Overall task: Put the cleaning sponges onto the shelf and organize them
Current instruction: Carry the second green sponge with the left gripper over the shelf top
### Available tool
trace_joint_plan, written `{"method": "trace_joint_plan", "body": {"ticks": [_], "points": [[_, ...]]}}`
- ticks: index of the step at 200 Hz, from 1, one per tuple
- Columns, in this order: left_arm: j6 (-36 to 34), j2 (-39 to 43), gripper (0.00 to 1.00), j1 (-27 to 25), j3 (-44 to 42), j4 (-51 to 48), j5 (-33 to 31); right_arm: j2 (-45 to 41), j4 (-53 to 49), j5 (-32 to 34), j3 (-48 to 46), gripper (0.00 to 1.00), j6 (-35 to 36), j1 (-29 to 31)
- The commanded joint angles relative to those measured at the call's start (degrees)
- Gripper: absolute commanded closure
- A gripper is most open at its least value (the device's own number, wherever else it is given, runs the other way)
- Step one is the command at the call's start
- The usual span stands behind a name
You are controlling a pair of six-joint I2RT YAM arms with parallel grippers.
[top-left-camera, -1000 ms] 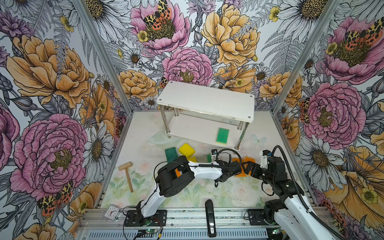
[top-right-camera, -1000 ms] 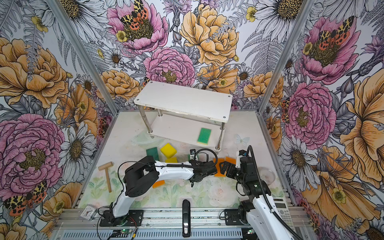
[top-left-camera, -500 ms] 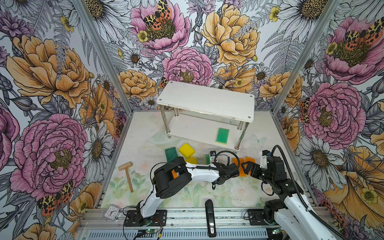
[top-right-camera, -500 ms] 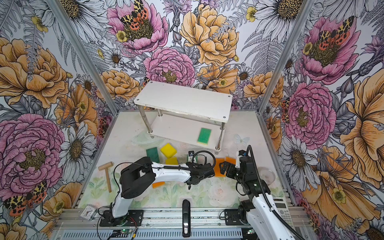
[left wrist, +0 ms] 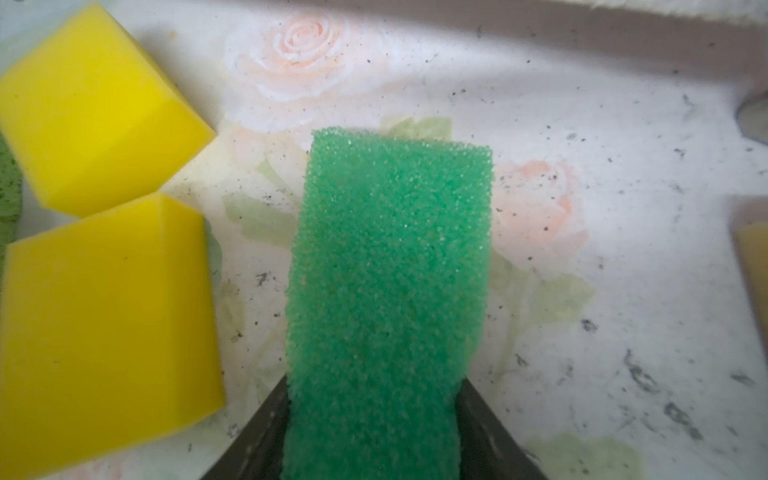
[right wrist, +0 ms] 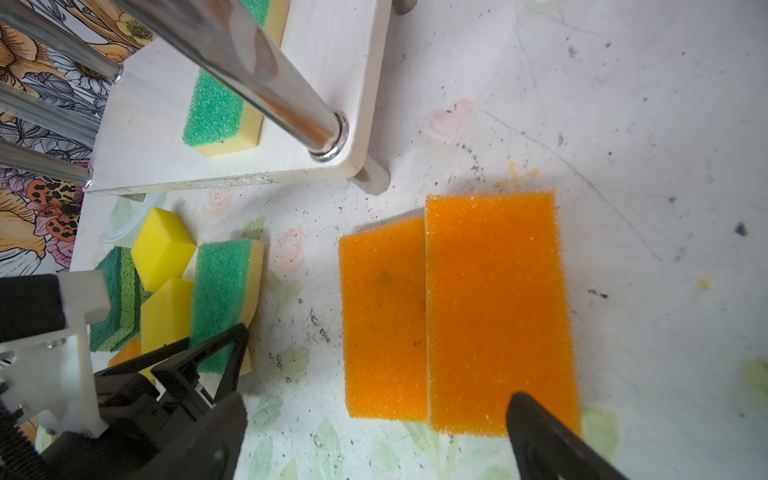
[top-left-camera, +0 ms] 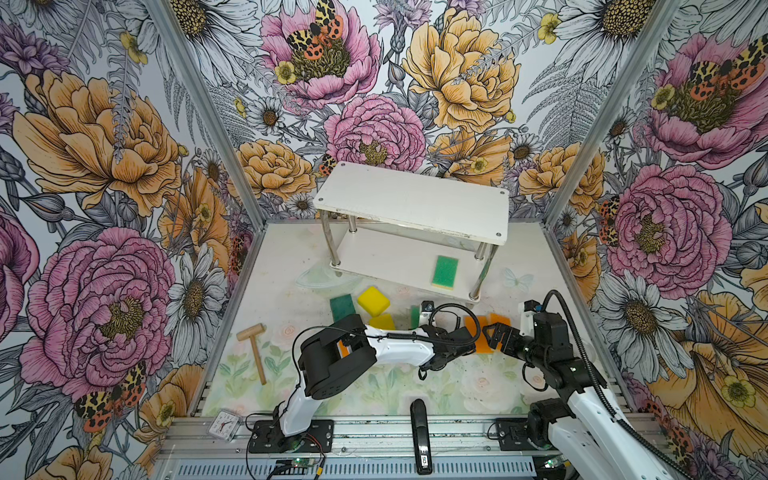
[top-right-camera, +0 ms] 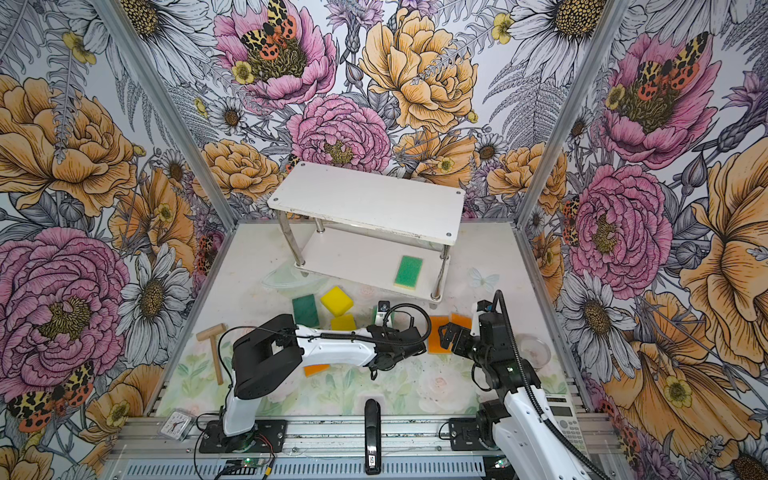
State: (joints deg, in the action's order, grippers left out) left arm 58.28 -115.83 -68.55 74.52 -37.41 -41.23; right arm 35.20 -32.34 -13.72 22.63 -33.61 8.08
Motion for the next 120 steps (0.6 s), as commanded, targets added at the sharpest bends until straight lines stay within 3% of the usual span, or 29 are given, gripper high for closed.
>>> {"method": "trace_joint_plan", "body": {"ticks": [1,72,120], "points": [[-3.1,3.4,0.45,-0.8,-1.3,1.1,-2.5,-0.6,1.3,0.8,0.4,0.0,-0.4,0.4],[-5.9,17.2,0.42,-0.8,-7.3,2.4,-4.9,-0.7,1.3,0.8,0.2,0.0,-0.8,0.4],[-17.6,26.5,0.37,2.5,-12.6,10.6,-2.4,-0.6,1.3,0.7,0.2,0.0,-0.7,0.4]]}}
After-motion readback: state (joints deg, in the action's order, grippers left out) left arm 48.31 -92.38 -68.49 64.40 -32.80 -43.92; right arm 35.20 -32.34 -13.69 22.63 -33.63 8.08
